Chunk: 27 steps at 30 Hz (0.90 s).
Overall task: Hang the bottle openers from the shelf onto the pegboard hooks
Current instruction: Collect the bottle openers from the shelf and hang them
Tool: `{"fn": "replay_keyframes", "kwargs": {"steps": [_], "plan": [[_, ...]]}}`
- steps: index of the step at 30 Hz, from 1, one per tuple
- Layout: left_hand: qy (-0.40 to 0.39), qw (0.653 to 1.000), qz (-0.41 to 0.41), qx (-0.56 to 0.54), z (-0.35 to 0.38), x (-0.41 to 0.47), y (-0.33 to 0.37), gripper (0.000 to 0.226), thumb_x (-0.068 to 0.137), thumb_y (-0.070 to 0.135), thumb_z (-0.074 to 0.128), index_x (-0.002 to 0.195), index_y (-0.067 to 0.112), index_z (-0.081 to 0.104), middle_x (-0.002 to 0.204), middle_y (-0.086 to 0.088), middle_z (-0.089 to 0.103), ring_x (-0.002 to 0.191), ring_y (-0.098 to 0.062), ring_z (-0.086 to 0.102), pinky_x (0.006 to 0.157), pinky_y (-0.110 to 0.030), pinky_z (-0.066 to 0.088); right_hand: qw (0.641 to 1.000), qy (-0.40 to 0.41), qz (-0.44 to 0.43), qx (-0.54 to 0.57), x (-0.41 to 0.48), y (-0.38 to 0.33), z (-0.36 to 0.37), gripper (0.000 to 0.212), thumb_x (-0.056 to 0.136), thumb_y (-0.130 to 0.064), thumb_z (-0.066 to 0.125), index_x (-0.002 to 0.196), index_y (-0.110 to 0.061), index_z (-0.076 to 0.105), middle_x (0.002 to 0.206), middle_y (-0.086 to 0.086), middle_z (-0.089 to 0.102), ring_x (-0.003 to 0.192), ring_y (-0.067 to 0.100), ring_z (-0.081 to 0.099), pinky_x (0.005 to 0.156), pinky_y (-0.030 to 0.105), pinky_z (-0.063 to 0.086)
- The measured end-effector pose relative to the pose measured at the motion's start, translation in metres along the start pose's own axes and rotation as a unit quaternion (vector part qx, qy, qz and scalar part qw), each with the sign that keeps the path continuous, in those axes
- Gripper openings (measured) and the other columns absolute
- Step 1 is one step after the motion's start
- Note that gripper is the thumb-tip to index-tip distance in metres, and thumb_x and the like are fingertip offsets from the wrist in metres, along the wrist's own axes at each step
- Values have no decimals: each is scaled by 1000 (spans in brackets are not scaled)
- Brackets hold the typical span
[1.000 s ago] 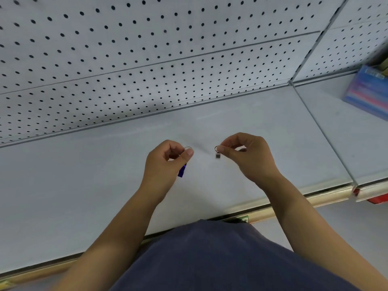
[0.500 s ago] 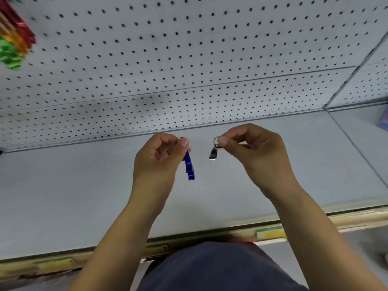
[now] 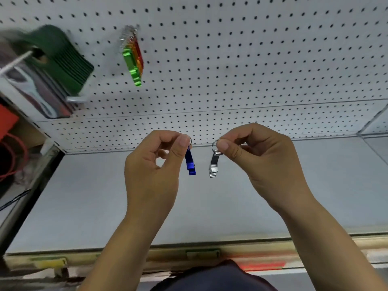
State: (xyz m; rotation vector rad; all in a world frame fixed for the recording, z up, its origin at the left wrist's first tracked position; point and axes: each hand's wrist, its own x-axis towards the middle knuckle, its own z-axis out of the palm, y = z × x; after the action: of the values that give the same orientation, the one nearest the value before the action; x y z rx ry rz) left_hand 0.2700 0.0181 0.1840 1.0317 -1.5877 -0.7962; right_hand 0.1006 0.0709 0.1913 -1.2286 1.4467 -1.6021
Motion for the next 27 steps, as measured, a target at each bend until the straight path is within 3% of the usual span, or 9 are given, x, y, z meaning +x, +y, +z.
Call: {"fn": "replay_keyframes", "kwargs": {"steps": [3,6,10,14,21,25,27], "plan": [[28,997,76,6,-22,2,4,7,94,32,68,89,28,69,86,13,71,87,-20,63,75,-37,53,1000,-1,-23,-5,-1,-16,19,18,75,-30,79,81,-14,74,79,-4,74,79,15,66,78,36,52],[53,983,172,27,-43,4,8,3,94,23,67,92,24,67,89,6,69,88,-17,63,78,-30,49,999,2,-51,-12,-3,-30,36,13,76,-28,79,79,-17,74,80,-4,74,82,20,67,79,42,55],[93,949,297,52,-67,5,9,8,92,13,69,99,16,65,90,-4,68,86,-28,64,80,-29,50,996,7,-89,-6,-7,-45,56,9,76,-29,79,77,-22,73,80,-4,75,82,21,69,81,43,56],[121,916,379,55,-89,10,11,7,95,14,67,102,14,65,95,-1,62,83,-27,61,77,-35,50,992,3,-125,-1,-12,-56,75,7,77,-28,78,78,-23,73,82,-2,75,85,27,70,82,45,57],[97,943,314,-54,-99,36,13,16,92,6,69,108,9,66,98,-27,55,100,-16,53,89,-28,43,987,21,-161,13,-23,-69,100,7,77,-27,79,79,-23,74,83,1,75,85,29,69,82,48,55],[67,966,240,-72,-98,47,13,10,92,15,71,101,18,72,105,-14,61,102,-4,57,86,-20,43,985,37,-170,16,-28,-77,107,7,77,-27,80,79,-24,74,83,0,75,85,27,69,85,53,55],[27,976,182,-114,-98,52,14,8,92,23,72,96,30,74,106,0,64,104,-4,60,85,-25,46,985,42,-170,16,-29,-80,109,7,77,-26,79,79,-22,73,82,0,75,83,26,68,84,52,53]]}}
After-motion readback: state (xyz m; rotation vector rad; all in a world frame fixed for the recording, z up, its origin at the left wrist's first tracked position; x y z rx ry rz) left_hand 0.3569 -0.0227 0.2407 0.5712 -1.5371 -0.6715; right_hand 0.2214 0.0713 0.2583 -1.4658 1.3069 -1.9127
